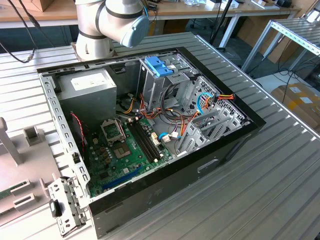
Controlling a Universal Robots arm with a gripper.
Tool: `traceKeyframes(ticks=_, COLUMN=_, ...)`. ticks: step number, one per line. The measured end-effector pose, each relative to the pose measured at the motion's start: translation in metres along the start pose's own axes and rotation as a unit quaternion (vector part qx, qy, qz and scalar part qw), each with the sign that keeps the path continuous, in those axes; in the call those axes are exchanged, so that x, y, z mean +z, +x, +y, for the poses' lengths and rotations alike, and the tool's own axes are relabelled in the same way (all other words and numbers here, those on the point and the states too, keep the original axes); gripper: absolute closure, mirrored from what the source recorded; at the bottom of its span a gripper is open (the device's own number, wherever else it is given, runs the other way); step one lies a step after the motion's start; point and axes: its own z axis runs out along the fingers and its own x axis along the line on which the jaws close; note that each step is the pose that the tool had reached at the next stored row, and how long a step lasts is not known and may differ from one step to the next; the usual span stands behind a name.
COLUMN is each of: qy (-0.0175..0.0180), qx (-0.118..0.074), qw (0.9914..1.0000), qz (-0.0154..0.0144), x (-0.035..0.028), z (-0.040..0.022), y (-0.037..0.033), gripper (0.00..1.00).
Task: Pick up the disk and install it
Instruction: 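Pick up the disk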
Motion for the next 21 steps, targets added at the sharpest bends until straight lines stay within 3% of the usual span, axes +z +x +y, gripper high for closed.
traceKeyframes(ticks=21, qy=0.0000, qx=0.000, qw=1.00000, qz=0.0000, x=-0.0090, z=0.0004, y=-0.0006, gripper=0.63)
